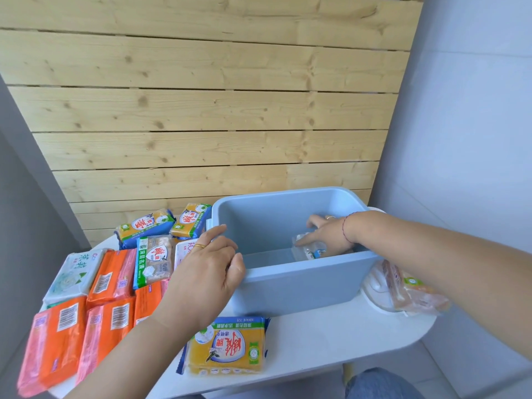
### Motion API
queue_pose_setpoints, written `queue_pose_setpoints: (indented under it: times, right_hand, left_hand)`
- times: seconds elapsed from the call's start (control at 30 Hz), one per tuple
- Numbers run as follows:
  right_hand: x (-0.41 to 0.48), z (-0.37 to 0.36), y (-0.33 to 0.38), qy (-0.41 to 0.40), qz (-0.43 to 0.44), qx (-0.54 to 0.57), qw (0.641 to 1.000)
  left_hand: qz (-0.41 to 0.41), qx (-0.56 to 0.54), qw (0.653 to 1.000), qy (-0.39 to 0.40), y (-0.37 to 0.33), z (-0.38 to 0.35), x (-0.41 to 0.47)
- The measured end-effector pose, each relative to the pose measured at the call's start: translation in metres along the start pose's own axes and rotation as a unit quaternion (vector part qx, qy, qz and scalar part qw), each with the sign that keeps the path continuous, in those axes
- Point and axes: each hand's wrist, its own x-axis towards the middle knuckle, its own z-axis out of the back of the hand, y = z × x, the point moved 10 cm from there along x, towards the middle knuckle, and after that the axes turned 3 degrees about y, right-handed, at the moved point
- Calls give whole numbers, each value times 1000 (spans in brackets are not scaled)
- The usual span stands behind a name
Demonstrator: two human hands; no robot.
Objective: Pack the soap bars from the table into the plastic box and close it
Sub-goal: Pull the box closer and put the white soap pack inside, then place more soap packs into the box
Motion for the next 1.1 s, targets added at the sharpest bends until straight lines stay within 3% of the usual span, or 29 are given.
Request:
queue_pose_setpoints:
  times: [0.37, 0.43, 0.47, 0.53, 0.57, 0.6, 0.63, 0.67, 0.7, 0.73, 0.77, 0.83, 1.0, 1.1]
  right_hand:
    - [-7, -9, 17, -5, 59, -16, 998]
    - [-21, 5, 17, -50, 96, 79, 991]
    - [-36, 22, 12, -85, 129, 199, 968]
    - [-75, 63, -25, -181, 183, 470, 844]
    - [-95, 77, -57, -251, 171, 549, 779]
    - [-112, 83, -90, -316, 131, 579, 740]
    - [-124, 78, -123, -364, 57, 570, 734]
    - [-128, 67, -149, -377, -40, 518, 767]
    - [-124, 50, -165, -337, -149, 424, 827]
    - [-115, 22, -170, -251, -232, 341, 876]
    - [-105, -9, -169, -156, -285, 290, 900]
    - [-88, -57, -154, -49, -309, 308, 899]
    - [-76, -89, -142, -6, -351, 206, 914]
    - [-78, -90, -141, -11, -352, 213, 911]
  left_hand:
    - [6, -11, 1000, 0, 11, 2, -8]
    - [5, -7, 1000, -2, 12, 2, -9]
    - [3, -3, 1000, -5, 12, 3, -10]
    - [-2, -2, 1000, -10, 10, 3, -9]
    - [-1, -2, 1000, -12, 10, 3, -9]
    - [1, -1, 1000, -12, 10, 3, -9]
    - [3, 0, 1000, -14, 10, 2, -8]
    - [6, -1, 1000, -17, 10, 3, -8]
    - [11, -3, 1000, -20, 11, 3, -8]
    - [13, -4, 1000, -22, 11, 3, -7]
    - [14, -5, 1000, -24, 11, 3, -7]
    - [14, -8, 999, -28, 11, 4, -6]
    - [18, -13, 1000, -18, 10, 3, -6]
    - [11, -10, 1000, -4, 7, 5, -6]
